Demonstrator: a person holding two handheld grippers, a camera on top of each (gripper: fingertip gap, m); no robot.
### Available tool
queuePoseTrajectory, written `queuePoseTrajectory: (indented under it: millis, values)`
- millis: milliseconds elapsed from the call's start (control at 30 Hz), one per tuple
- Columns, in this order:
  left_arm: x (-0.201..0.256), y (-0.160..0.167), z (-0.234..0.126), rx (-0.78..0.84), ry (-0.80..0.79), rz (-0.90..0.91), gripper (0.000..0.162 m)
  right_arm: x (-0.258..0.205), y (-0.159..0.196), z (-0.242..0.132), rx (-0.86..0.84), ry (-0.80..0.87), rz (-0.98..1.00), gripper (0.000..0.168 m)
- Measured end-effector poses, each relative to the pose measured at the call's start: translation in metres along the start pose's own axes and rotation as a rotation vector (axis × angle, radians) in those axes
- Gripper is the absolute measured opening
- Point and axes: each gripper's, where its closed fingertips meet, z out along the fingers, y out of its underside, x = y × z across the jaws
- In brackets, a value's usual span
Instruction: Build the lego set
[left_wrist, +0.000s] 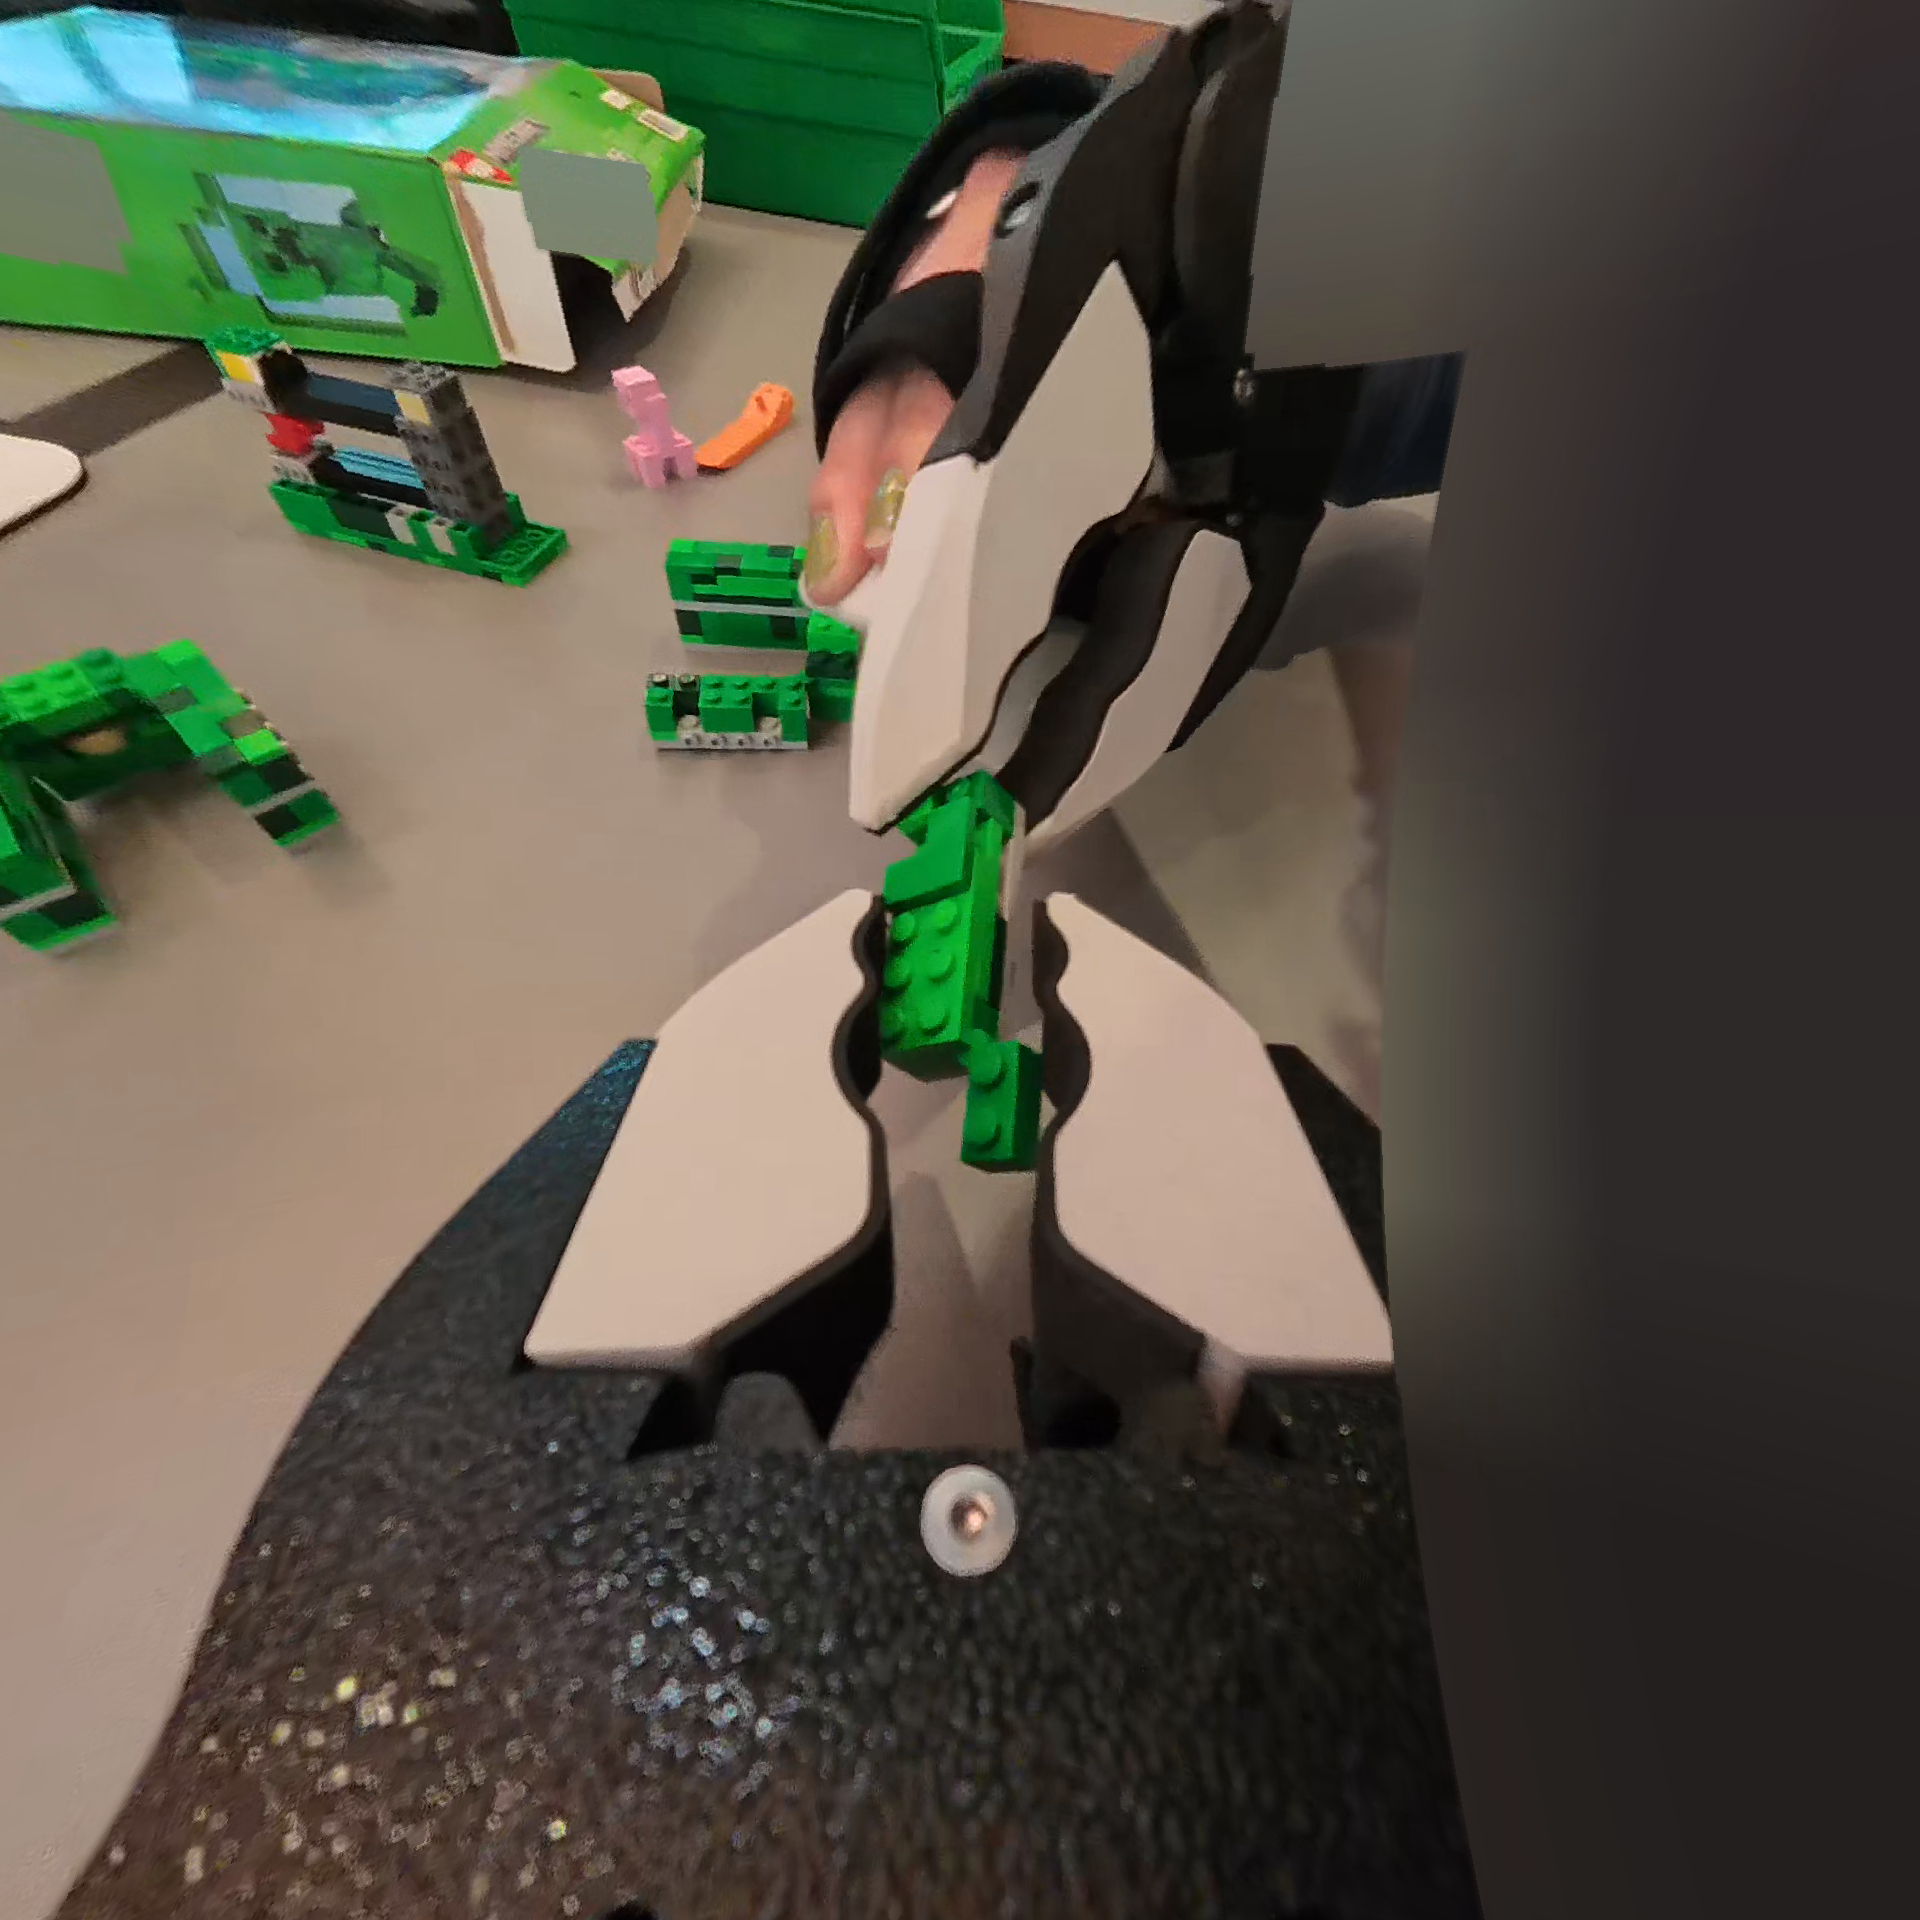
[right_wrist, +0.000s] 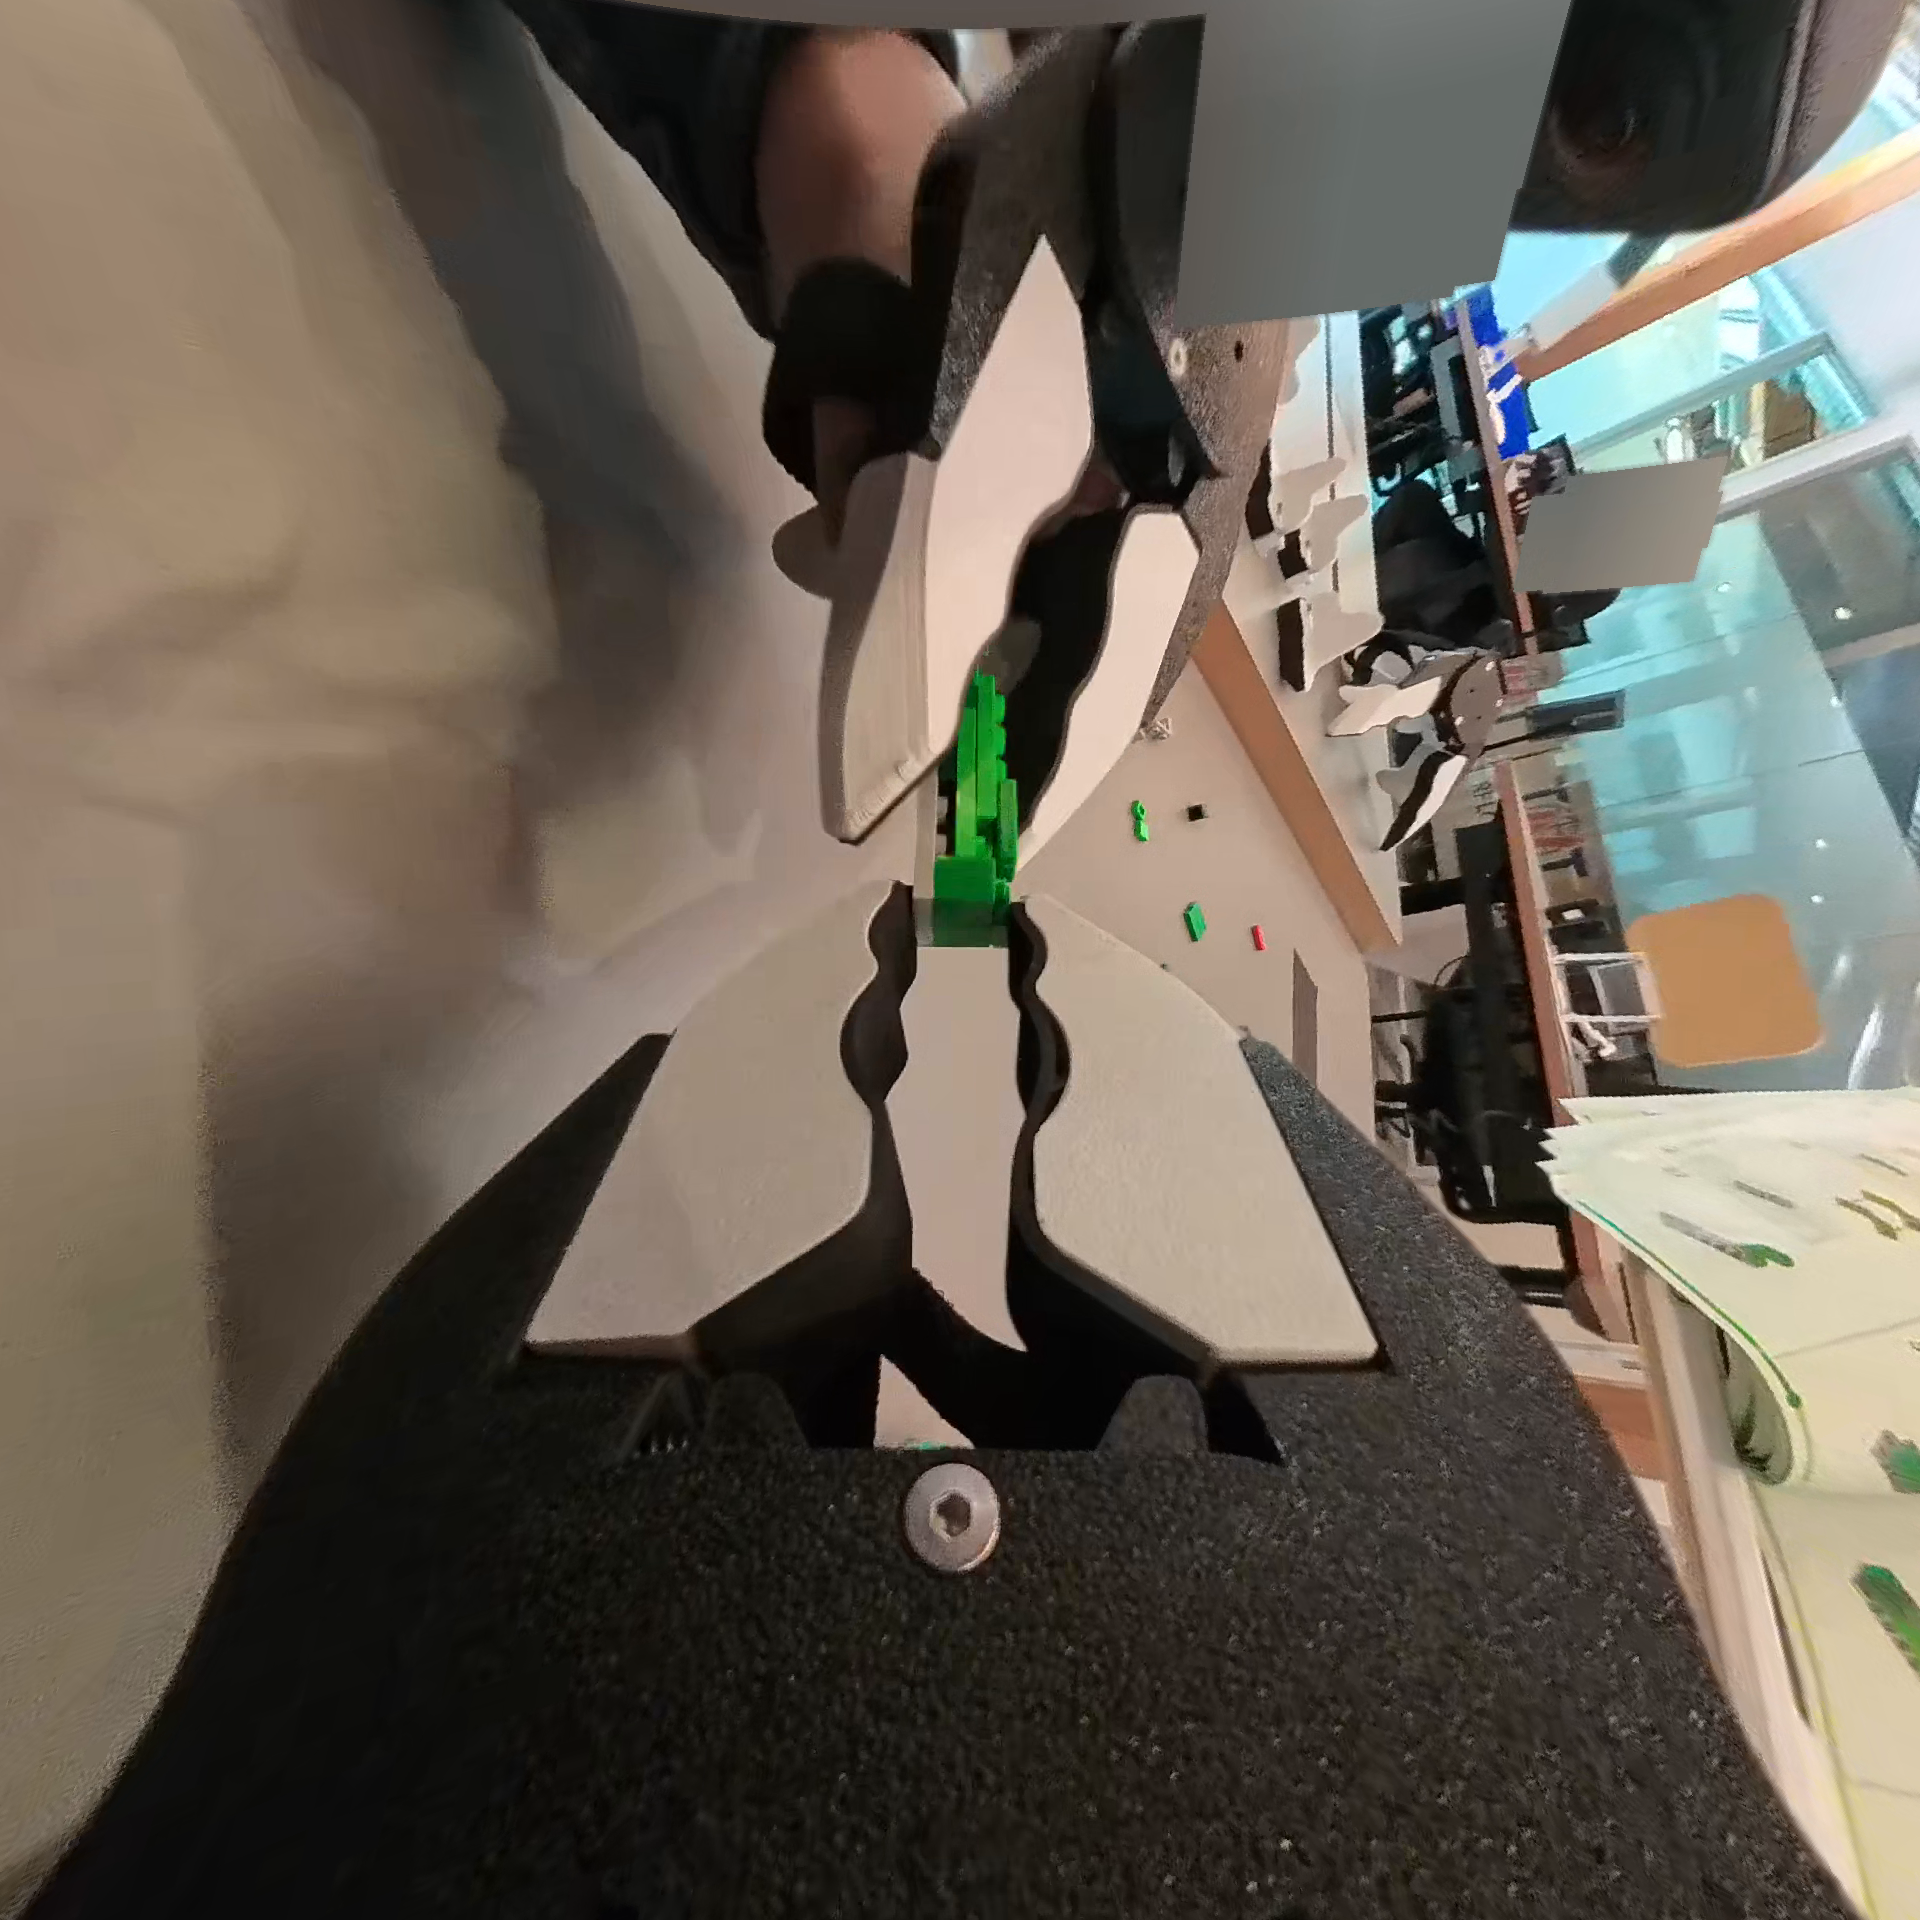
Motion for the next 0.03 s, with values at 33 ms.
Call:
queuePoseTrajectory:
  millis: [33]
  values:
    - [-0.0015, -0.0008, -0.0010, 0.009, -0.004, -0.003, 0.024, 0.0012, -0.0017, 0.0000, 0.012, 0.016, 0.005, 0.017]
